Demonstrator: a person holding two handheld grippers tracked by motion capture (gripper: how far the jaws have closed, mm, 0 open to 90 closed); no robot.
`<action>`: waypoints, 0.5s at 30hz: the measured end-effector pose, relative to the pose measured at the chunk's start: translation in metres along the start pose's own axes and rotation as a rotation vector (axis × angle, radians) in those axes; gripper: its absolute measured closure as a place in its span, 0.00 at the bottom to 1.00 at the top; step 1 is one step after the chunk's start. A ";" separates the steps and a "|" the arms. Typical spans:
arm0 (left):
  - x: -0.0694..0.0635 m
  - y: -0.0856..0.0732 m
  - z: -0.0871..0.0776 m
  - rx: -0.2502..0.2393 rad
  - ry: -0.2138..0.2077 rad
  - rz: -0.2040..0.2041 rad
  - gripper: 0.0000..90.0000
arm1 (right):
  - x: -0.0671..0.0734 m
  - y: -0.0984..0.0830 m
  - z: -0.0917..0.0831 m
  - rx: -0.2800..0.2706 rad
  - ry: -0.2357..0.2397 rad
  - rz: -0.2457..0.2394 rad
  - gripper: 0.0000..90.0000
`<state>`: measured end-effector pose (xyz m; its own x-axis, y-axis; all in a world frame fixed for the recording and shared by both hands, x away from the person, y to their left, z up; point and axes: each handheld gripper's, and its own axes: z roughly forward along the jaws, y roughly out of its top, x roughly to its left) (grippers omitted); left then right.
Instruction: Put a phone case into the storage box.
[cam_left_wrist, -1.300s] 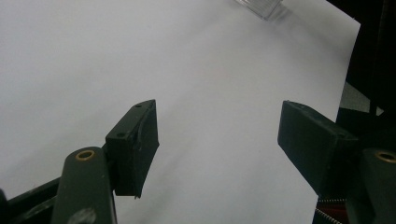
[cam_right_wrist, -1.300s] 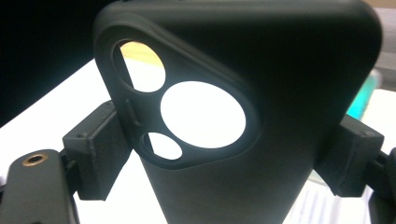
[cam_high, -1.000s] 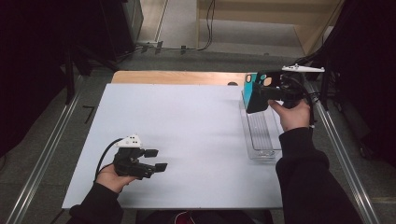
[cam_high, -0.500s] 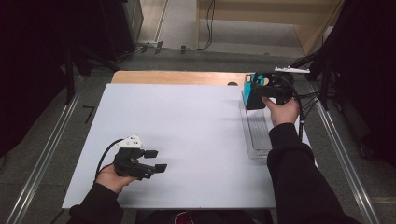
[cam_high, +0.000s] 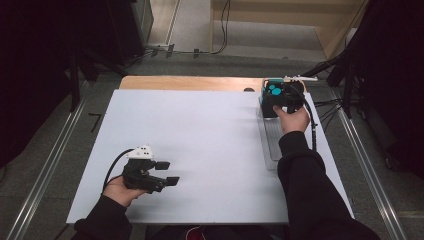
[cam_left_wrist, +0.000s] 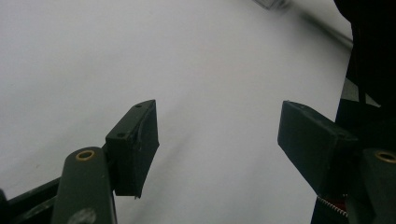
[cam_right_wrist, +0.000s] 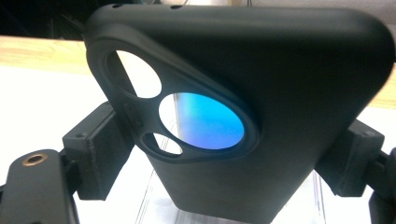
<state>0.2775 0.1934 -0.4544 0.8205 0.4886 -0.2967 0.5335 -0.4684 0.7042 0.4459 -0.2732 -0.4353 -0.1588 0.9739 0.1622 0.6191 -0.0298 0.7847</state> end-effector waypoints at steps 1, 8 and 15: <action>0.000 0.000 0.000 0.000 0.000 -0.002 0.33 | 0.001 0.000 0.002 -0.001 -0.007 -0.004 0.14; 0.000 0.000 0.001 0.012 -0.005 0.004 0.33 | -0.002 0.000 0.012 -0.030 -0.012 0.011 0.13; 0.000 -0.001 0.001 0.010 -0.004 0.003 0.33 | -0.002 0.004 0.020 0.000 -0.030 0.019 0.12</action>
<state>0.2778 0.1931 -0.4557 0.8230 0.4842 -0.2970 0.5330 -0.4774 0.6986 0.4639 -0.2704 -0.4448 -0.1242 0.9794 0.1590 0.6214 -0.0482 0.7820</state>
